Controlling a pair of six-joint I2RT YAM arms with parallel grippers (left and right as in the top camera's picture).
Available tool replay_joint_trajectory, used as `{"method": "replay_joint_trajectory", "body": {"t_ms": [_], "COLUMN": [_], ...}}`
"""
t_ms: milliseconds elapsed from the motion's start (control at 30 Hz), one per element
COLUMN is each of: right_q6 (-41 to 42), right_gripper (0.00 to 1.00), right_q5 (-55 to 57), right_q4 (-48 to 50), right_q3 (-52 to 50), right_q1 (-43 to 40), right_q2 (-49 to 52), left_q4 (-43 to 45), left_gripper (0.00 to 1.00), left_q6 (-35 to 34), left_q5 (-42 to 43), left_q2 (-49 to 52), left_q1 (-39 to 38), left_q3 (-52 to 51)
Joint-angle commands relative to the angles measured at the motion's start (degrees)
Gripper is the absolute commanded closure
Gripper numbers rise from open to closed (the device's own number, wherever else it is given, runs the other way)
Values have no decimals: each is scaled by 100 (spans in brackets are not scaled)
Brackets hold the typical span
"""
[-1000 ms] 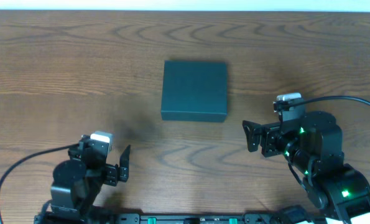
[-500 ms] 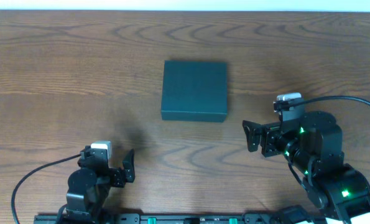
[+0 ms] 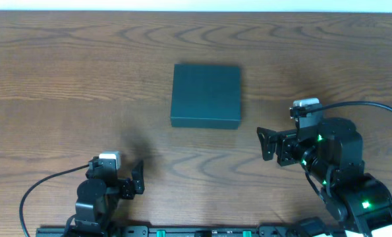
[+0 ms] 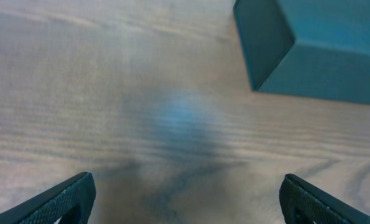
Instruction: Pack container
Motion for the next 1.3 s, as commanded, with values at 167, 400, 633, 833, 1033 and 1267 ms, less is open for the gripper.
{"method": "replay_joint_trajectory", "body": {"t_ms": [167, 400, 633, 833, 1033, 1267], "right_q6": [-2, -2, -2, -142, -1010, -1001], "right_gripper": [1, 1, 1, 1, 1, 1], "right_q5": [37, 37, 37, 103, 1257, 1381], "right_q4": [-7, -7, -7, -79, -59, 629], "right_q3": [57, 57, 57, 57, -188, -1473], "right_q1": [-46, -46, -46, -46, -262, -1161], "right_q2": [2, 2, 2, 2, -525, -1976], "left_q4": [0, 0, 0, 0, 0, 0], "left_gripper": [4, 5, 5, 5, 4, 5], "left_q6": [66, 66, 66, 66, 66, 66], "left_q5": [-234, -232, -234, -234, -234, -234], "left_q2": [-48, -48, -48, -48, -48, -48], "left_q1": [24, 24, 24, 24, 24, 24], "left_q3": [-33, -33, -33, -33, -33, -33]}}
